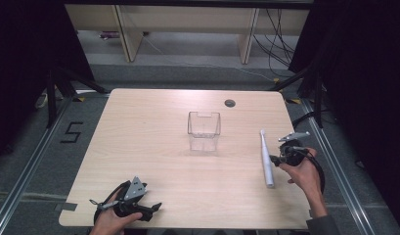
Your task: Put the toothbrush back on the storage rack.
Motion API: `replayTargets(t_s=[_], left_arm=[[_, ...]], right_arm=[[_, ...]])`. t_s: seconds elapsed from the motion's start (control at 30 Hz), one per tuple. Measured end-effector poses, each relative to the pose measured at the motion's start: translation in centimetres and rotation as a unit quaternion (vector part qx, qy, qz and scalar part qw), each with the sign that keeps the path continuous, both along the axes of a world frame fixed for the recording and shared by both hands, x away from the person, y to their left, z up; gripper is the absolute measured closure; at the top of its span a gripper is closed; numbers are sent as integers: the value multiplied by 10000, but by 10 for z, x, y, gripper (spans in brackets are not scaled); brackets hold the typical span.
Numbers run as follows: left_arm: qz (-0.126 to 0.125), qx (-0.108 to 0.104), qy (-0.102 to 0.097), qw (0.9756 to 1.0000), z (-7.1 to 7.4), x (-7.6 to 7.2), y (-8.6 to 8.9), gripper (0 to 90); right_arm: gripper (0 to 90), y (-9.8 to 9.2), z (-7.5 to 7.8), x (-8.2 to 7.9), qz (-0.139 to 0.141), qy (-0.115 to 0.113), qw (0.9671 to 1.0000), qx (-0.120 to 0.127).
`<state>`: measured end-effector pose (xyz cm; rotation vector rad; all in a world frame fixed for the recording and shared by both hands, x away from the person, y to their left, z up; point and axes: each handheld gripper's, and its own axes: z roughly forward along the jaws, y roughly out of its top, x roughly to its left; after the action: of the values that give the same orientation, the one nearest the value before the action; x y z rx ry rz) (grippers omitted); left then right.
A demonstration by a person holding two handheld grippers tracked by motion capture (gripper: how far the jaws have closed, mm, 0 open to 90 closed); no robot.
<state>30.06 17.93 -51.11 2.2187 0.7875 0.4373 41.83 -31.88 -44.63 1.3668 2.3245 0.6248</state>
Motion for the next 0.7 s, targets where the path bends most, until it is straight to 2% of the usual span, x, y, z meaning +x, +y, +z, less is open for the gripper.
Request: replayTargets(t_s=[0.03,0.07,0.13,0.17,0.2,0.23,0.27,0.3,0.33,0.37,0.4,0.43,0.47,0.5,0.53,0.57,0.63,0.67,0.7], left_arm=[[0,0,0,10000,0,0,0,150],[-18,-10,56,10000,0,-1,-1,150],[-15,-11,69,10000,0,-1,0,150],[-5,-40,47,10000,0,-1,0,150],[0,-47,47,10000,0,-1,0,150],[1,-46,45,10000,0,-1,0,150],[1,-46,45,10000,0,-1,0,150],[1,-45,44,10000,0,-1,0,150],[0,28,-14,10000,0,0,0,150],[-17,-17,53,10000,0,-1,0,150],[-17,-17,53,10000,0,-1,0,150],[-36,4,58,10000,0,-1,0,150],[-30,2,54,10000,0,-1,0,150],[-27,-14,50,10000,0,-1,0,150],[-27,-14,50,10000,0,-1,0,150],[-2,-101,99,9999,-1,-1,-1,150],[-45,-36,98,9999,0,-1,0,150],[-29,-36,74,10000,-1,-1,-1,150],[-29,-36,74,10000,-1,-1,-1,150]], right_arm=[[449,0,0,0,0,0,10000,0],[420,5,-3,9,10,354,9993,108],[403,9,-8,19,47,584,9983,-65],[406,11,-10,22,-33,689,9976,-22],[401,11,-13,26,5,729,9973,-31],[401,9,-16,31,207,641,9977,-93],[401,9,-16,31,207,641,9977,-93],[398,13,-18,33,40,810,9967,-36],[398,12,-19,36,185,732,9971,-113],[401,15,-19,35,56,873,9961,-90],[401,15,-19,35,56,873,9961,-90],[402,14,-21,38,214,781,9966,-164],[415,16,-21,38,143,942,9953,-195],[418,20,-20,35,-129,1162,9931,-115],[418,20,-20,35,-129,1162,9931,-115],[417,23,-21,35,-424,1335,9901,-72],[419,23,-22,36,-315,1309,9909,-36],[425,23,-23,38,-375,1374,9897,-134],[428,22,-24,38,-309,1340,9903,-172]])
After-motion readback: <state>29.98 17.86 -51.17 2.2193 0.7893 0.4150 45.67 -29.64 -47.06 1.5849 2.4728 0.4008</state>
